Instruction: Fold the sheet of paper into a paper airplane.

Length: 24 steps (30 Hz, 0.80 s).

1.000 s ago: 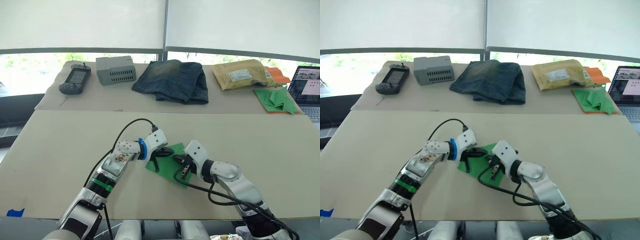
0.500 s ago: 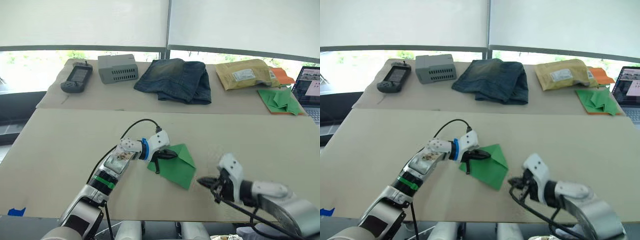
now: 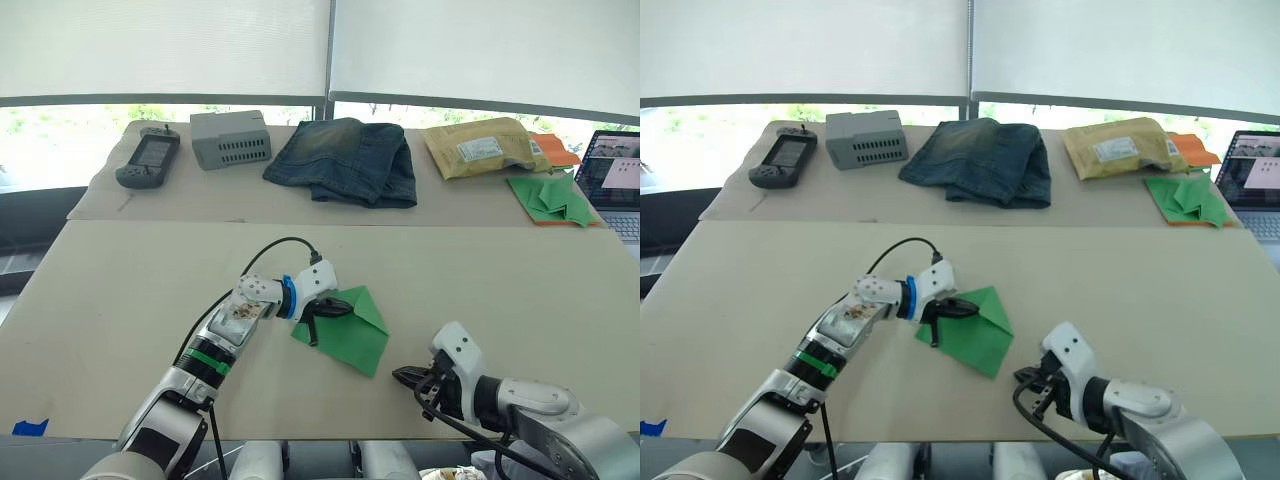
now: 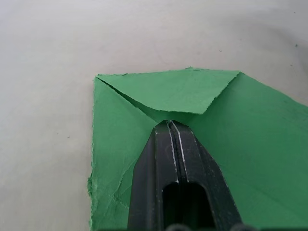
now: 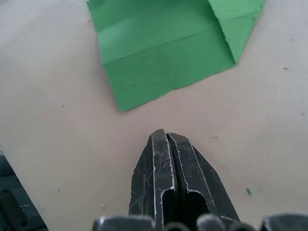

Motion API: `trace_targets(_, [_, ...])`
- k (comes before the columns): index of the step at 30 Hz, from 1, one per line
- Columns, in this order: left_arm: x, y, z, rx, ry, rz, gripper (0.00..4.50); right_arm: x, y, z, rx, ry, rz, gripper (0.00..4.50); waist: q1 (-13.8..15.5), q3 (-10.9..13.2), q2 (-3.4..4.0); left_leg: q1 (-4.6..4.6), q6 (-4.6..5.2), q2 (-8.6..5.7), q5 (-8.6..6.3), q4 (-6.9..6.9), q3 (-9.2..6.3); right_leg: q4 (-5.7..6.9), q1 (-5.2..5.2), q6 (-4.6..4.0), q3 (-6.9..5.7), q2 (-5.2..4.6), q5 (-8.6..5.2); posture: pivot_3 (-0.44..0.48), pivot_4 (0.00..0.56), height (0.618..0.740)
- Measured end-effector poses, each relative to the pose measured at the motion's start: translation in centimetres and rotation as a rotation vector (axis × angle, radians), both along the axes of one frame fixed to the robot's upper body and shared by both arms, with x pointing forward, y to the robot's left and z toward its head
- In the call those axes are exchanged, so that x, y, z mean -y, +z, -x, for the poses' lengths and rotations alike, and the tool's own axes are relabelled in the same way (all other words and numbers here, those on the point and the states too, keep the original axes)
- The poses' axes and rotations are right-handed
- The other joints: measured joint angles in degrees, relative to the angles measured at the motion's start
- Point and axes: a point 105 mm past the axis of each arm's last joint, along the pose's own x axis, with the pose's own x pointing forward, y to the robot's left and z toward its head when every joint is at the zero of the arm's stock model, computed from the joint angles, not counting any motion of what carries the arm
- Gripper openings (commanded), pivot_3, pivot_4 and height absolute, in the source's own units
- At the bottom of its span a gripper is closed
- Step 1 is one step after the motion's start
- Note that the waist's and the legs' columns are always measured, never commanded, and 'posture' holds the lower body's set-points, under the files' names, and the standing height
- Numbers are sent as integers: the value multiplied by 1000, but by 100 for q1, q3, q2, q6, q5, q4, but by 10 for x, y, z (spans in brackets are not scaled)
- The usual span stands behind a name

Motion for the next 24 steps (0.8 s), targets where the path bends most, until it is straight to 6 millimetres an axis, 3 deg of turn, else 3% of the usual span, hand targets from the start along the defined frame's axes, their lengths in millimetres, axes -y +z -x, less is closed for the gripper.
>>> trace_targets(7, [-1,0,0,2,3,-1,12,-29,8,12,-112,68,-157,0,-3,0,0,-2,0,4,0,1,-8,-1,-1,-1,2,0,3,0,150,728])
trace_targets(12, [-1,1,0,-5,12,1,12,-30,9,5,-108,45,-147,0,4,0,0,-3,0,1,0,1,-6,-2,-3,-1,2,-1,4,0,150,728])
trace_targets(17, [-9,4,-2,-43,52,23,0,-24,21,-1,-80,26,-180,1601,-11,1,1,-9,0,2,0,1,-7,0,-8,-1,3,0,4,0,150,728])
trace_targets(19, [-13,6,-2,-61,67,29,0,-21,25,-5,-9,62,-97,2271,-10,6,9,-10,0,-2,0,4,-6,1,-9,0,4,-2,5,0,150,728])
trace_targets(21, [-16,9,-2,-72,76,33,0,-17,25,-8,100,119,40,2271,-4,10,10,-8,0,-10,0,5,7,-2,-11,1,1,-4,4,0,150,728])
trace_targets(24, [-19,21,0,-88,71,75,0,-35,36,-10,261,207,25,2271,0,14,6,-14,0,-7,0,3,5,-1,-17,-3,-7,3,1,0,150,728])
